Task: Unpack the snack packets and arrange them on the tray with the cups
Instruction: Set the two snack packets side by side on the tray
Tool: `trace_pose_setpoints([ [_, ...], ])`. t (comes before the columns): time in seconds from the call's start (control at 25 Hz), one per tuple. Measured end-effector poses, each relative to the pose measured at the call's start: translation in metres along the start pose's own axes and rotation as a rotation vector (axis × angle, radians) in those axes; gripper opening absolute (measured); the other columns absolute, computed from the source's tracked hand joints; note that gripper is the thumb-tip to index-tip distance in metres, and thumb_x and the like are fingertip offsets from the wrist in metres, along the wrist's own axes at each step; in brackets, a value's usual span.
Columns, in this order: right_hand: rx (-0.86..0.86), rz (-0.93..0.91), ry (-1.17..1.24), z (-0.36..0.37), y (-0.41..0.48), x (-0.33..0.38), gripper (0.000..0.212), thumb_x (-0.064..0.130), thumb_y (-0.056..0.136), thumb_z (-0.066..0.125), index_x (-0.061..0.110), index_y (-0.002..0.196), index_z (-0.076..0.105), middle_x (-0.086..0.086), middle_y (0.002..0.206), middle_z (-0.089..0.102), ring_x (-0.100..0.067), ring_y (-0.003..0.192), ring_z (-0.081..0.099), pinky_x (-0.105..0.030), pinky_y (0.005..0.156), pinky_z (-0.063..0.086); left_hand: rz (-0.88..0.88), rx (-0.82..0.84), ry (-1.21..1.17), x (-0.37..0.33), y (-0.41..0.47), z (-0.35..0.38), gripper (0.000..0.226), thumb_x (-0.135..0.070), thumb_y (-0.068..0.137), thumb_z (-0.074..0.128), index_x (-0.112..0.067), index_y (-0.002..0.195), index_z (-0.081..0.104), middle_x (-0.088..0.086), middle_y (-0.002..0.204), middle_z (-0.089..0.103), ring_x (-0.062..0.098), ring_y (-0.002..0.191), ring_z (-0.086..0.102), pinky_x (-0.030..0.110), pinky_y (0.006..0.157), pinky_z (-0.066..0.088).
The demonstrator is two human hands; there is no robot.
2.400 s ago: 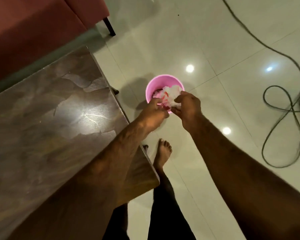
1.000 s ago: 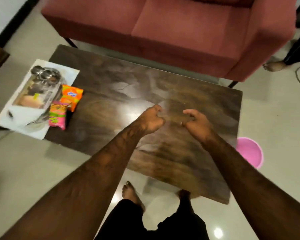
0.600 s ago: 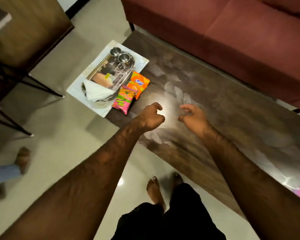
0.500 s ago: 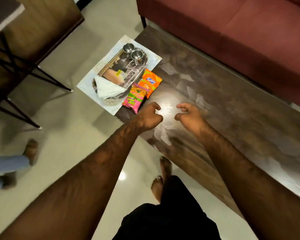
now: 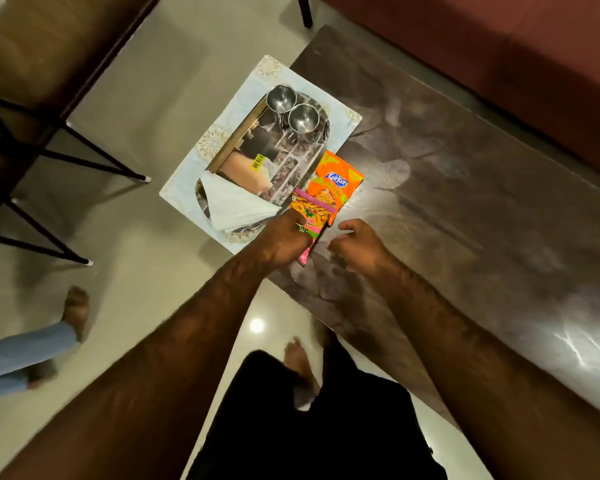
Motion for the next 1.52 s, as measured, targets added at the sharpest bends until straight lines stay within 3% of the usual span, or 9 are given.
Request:
trace_pose_setpoints([
  [0.12, -0.008, 0.079, 0.059, 0.024, 0.03, 0.002, 0.047, 0.0, 0.091, 0.075, 0.01, 0.132, 0.054, -0.011, 0.108, 0.063, -0.016, 0.077, 0.059, -0.022, 0.058, 0.04, -0.018, 0.037, 0.012, 0.013, 0.037, -0.008, 0.02, -0.002, 0.085, 0.058, -0.017, 0.098, 0.057, 0.0, 0.082, 0.059, 0.015, 0.071, 0.056, 0.02, 0.057, 0.043],
  [0.28, -0.076, 0.108, 0.206, 0.05, 0.055, 0.004, 0.042, -0.015, 0.088, 0.069, -0.006, 0.129, 0.069, -0.005, 0.089, 0.07, 0.005, 0.045, 0.062, -0.011, 0.038, 0.043, -0.062, 0.111, 0.045, 0.035, 0.074, -0.009, 0.019, -0.008, 0.084, 0.061, -0.024, 0.089, 0.054, 0.0, 0.09, 0.061, 0.021, 0.089, 0.06, 0.032, 0.079, 0.047],
  [0.48, -0.196, 0.231, 0.416, 0.071, 0.058, -0.001, 0.043, -0.02, 0.089, 0.065, -0.01, 0.131, 0.067, -0.023, 0.114, 0.071, -0.032, 0.094, 0.071, -0.036, 0.077, 0.061, -0.076, 0.293, -0.106, 0.04, 0.094, -0.003, 0.029, -0.002, 0.087, 0.066, -0.015, 0.108, 0.051, 0.008, 0.099, 0.058, 0.022, 0.091, 0.057, 0.032, 0.075, 0.049],
  [0.64, -0.187, 0.3, 0.529, 0.063, 0.041, 0.011, 0.034, -0.011, 0.093, 0.068, -0.008, 0.127, 0.07, -0.024, 0.12, 0.075, -0.039, 0.099, 0.075, -0.048, 0.093, 0.063, -0.111, 0.335, -0.13, 0.034, 0.104, -0.032, 0.031, -0.002, 0.088, 0.059, -0.011, 0.116, 0.051, 0.012, 0.096, 0.06, 0.022, 0.075, 0.059, 0.026, 0.055, 0.042],
  [0.92, -0.043, 0.247, 0.629, 0.072, 0.026, 0.088, 0.025, 0.005, 0.095, 0.066, 0.024, 0.111, 0.071, 0.005, 0.087, 0.078, -0.014, 0.077, 0.072, -0.024, 0.06, 0.056, -0.122, 0.378, -0.224, 0.007, 0.114, -0.097, 0.056, -0.026, 0.078, 0.083, -0.013, 0.125, 0.055, 0.009, 0.112, 0.072, 0.021, 0.089, 0.074, 0.037, 0.074, 0.061],
  [1.08, -0.165, 0.234, 0.565, 0.079, 0.053, 0.1, 0.032, 0.008, 0.093, 0.07, 0.025, 0.12, 0.066, -0.005, 0.108, 0.075, -0.017, 0.088, 0.068, -0.033, 0.078, 0.051, -0.018, 0.148, -0.266, 0.007, 0.143, -0.156, 0.039, -0.012, 0.081, 0.08, -0.015, 0.115, 0.06, 0.007, 0.106, 0.069, 0.008, 0.074, 0.073, 0.023, 0.056, 0.057],
  [1.24, -0.551, 0.249, 0.517, 0.037, 0.065, 0.06, 0.021, 0.007, 0.092, 0.071, 0.021, 0.104, 0.061, -0.009, 0.112, 0.069, -0.013, 0.073, 0.061, -0.027, 0.062, 0.05, -0.083, 0.021, -0.269, 0.027, 0.182, -0.187, 0.043, -0.01, 0.083, 0.076, -0.007, 0.121, 0.055, 0.017, 0.12, 0.066, 0.028, 0.094, 0.069, 0.039, 0.079, 0.059],
  [1.4, -0.501, 0.317, 0.458, 0.033, 0.085, 0.032, 0.052, 0.026, 0.089, 0.077, 0.011, 0.138, 0.067, -0.014, 0.14, 0.069, -0.031, 0.128, 0.069, -0.047, 0.11, 0.056, -0.038, -0.059, 0.028, 0.032, 0.203, -0.191, 0.044, -0.022, 0.088, 0.069, -0.011, 0.129, 0.056, 0.014, 0.124, 0.064, 0.031, 0.103, 0.068, 0.046, 0.093, 0.057],
  [1.52, -0.489, 0.274, 0.531, 0.034, 0.109, 0.035, 0.058, 0.028, 0.097, 0.077, 0.008, 0.148, 0.058, -0.013, 0.136, 0.071, -0.022, 0.123, 0.073, -0.038, 0.108, 0.058, 0.028, -0.115, 0.231, 0.029, 0.211, -0.19, 0.044, -0.027, 0.09, 0.063, -0.013, 0.131, 0.055, 0.017, 0.127, 0.056, 0.035, 0.109, 0.063, 0.048, 0.095, 0.055],
])
Point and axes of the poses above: each hand's wrist, its own y-axis towards the middle knuckle, its own z-axis out of the palm, x = y × z, the point moved 10 cm from there along y, towards the middle knuckle
